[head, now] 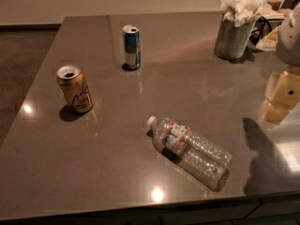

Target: Pick water bottle

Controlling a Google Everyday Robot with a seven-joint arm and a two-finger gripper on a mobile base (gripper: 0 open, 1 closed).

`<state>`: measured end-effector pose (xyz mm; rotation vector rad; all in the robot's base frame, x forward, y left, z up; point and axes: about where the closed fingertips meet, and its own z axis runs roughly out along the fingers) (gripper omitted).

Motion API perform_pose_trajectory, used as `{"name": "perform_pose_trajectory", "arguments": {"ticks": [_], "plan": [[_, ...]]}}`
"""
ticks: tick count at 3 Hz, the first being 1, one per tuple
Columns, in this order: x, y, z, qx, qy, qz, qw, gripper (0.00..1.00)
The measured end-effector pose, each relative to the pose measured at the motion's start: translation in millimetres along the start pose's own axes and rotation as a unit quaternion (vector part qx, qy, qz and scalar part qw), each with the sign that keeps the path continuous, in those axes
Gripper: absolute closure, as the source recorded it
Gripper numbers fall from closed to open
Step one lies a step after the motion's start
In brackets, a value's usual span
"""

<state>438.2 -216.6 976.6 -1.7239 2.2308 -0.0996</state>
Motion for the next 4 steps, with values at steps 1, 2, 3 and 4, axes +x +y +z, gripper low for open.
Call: {"name": "perform_pose_trajectory", "arguments": {"ticks": [1, 2, 3, 4], "plan": [[0, 0, 0, 0.0, 0.0, 0.0, 1.0, 0.0], [-5, 4, 2, -0.001, 0.005, -0.004, 1.0, 0.0], [-25, 26, 23, -0.014, -0.001, -0.001, 0.9999, 0.0], [-41, 44, 42, -0.033, -0.01, 0.009, 0.9994, 0.0]]}}
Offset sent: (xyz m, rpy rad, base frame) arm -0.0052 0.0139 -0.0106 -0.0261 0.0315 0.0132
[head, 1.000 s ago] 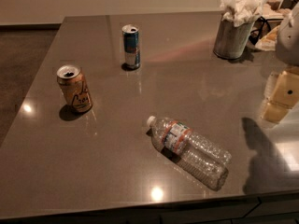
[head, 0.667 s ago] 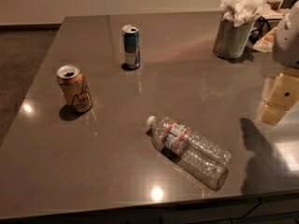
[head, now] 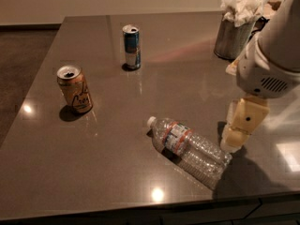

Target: Pick water bottle

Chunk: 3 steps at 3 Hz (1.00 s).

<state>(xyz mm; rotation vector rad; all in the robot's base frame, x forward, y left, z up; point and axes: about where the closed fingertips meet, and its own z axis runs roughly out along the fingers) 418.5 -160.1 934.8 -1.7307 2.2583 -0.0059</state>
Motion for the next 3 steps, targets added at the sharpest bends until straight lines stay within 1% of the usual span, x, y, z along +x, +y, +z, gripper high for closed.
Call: {"name": "perform_pose_trajectory", "arguments": {"ticks": [1, 2, 3], "plan": [[-16, 18, 13, -0.021, -0.015, 0.009, 0.9996, 0.0], [-30, 33, 30, -0.028, -0.016, 0.015, 0.9994, 0.0], [-39, 40, 52, -0.036, -0.009, 0.016, 0.9992, 0.0]]}}
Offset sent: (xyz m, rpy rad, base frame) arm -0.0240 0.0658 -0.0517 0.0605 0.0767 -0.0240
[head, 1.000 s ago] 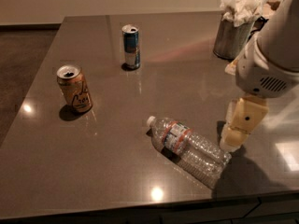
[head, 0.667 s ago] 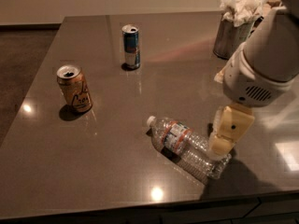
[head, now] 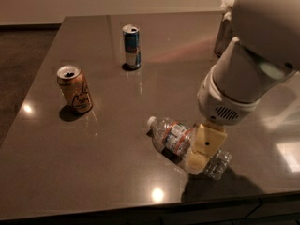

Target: Pick water bottle

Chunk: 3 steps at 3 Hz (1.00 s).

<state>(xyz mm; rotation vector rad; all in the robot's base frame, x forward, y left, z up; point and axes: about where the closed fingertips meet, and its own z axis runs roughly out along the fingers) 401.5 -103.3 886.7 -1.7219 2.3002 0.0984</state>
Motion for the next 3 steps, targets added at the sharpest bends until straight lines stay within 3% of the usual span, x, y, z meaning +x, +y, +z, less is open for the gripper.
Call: {"name": "perform_pose_trajectory", "arguments": {"ticks": [3], "plan": [[-4, 3, 38, -0.01, 0.027, 0.01, 0.9995, 0.0]]}}
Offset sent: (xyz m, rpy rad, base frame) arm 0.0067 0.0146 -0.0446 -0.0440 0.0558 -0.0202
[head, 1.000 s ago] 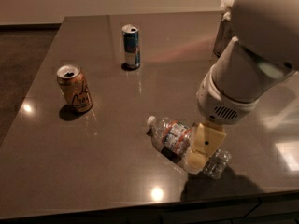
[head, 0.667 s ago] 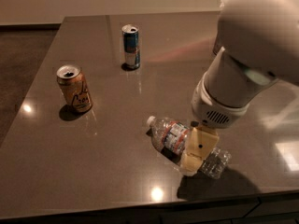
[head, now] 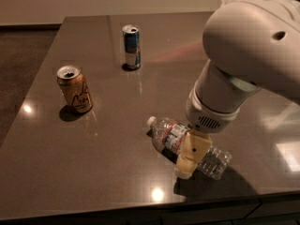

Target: Pick water bottle

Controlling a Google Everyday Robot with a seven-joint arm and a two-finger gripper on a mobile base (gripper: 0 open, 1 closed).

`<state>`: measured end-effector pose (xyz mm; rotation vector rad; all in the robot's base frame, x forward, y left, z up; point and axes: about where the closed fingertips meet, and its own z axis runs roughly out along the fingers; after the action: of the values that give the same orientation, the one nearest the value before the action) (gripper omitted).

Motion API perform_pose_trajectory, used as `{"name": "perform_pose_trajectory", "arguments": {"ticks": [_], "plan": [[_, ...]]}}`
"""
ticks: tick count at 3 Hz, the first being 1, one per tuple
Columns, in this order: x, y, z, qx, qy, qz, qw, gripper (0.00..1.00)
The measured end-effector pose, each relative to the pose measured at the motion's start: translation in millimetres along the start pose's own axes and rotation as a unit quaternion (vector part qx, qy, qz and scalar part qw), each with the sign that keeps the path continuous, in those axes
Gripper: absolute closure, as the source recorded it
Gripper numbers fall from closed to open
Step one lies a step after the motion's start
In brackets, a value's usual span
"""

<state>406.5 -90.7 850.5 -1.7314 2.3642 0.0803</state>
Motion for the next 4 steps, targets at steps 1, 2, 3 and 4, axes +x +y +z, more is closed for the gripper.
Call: {"name": "perform_pose_trajectory", "arguments": {"ticks": [1, 2, 3, 4], "plan": [[1, -1, 3, 0.002, 0.007, 0.002, 1.0, 0.16], [3, -4, 3, 0.006, 0.013, 0.005, 0.9999, 0.4], [7, -15, -12, 0.018, 0.022, 0.003, 0.9996, 0.63], [7, -30, -41, 0.031, 0.029, -0.012, 0.999, 0.86]]}}
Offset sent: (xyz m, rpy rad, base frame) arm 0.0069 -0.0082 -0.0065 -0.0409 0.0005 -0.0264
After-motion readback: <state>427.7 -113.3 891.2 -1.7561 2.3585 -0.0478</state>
